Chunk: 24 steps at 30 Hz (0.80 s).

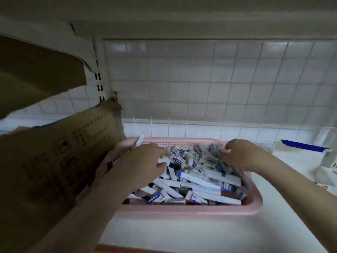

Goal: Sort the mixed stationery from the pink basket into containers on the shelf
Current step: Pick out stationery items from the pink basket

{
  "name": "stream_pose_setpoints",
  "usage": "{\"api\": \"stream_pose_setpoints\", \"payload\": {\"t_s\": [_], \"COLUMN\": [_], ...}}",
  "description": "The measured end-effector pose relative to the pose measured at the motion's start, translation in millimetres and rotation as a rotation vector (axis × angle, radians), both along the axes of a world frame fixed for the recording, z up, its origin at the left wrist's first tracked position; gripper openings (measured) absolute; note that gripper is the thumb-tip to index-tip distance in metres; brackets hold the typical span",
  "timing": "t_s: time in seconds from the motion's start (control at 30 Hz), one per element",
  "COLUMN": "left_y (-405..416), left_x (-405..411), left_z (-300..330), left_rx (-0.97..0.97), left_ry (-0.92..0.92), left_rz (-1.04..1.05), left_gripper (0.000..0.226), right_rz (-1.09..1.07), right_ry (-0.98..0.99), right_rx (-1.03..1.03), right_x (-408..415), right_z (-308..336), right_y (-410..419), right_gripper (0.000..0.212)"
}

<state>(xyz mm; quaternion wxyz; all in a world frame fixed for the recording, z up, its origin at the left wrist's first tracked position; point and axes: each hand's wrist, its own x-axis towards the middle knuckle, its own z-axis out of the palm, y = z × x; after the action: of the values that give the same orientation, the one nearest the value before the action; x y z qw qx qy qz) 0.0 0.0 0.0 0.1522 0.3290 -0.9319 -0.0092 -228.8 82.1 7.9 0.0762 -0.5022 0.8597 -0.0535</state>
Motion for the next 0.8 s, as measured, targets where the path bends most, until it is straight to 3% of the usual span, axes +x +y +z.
{"api": "stream_pose_setpoints", "payload": {"t_s": [0.17, 0.23, 0.37, 0.53, 0.6, 0.73, 0.8], "left_y": [-27, -36, -46, -39, -36, -35, -40], "left_x": [-30, -32, -34, -22, -18, -16, -16], "left_z": [-8, -15, -22, -33, -38, -40, -37], "left_rx": [0.104, 0.144, 0.079, -0.044, -0.029, 0.031, 0.072], "left_ry": [-0.384, -0.388, -0.393, -0.357, -0.338, -0.404, -0.421], "left_rz": [-0.023, -0.029, -0.028, 0.120, 0.159, 0.154, 0.147], "left_gripper": [0.060, 0.064, 0.065, 0.042, 0.038, 0.064, 0.066], "right_rz": [0.138, 0.202, 0.222, 0.382, 0.489, 0.531, 0.517], "right_ry": [-0.003, -0.043, 0.002, -0.003, -0.095, -0.098, -0.099], "right_rx": [0.214, 0.279, 0.220, -0.001, 0.060, 0.237, 0.292], "right_x": [1, 7, 10, 14, 19, 27, 29], "right_z": [0, -3, -23, -28, -20, -17, -17], "right_y": [-33, -40, -49, -31, -25, -44, -54], "right_gripper": [0.045, 0.046, 0.082, 0.075, 0.076, 0.093, 0.100]}}
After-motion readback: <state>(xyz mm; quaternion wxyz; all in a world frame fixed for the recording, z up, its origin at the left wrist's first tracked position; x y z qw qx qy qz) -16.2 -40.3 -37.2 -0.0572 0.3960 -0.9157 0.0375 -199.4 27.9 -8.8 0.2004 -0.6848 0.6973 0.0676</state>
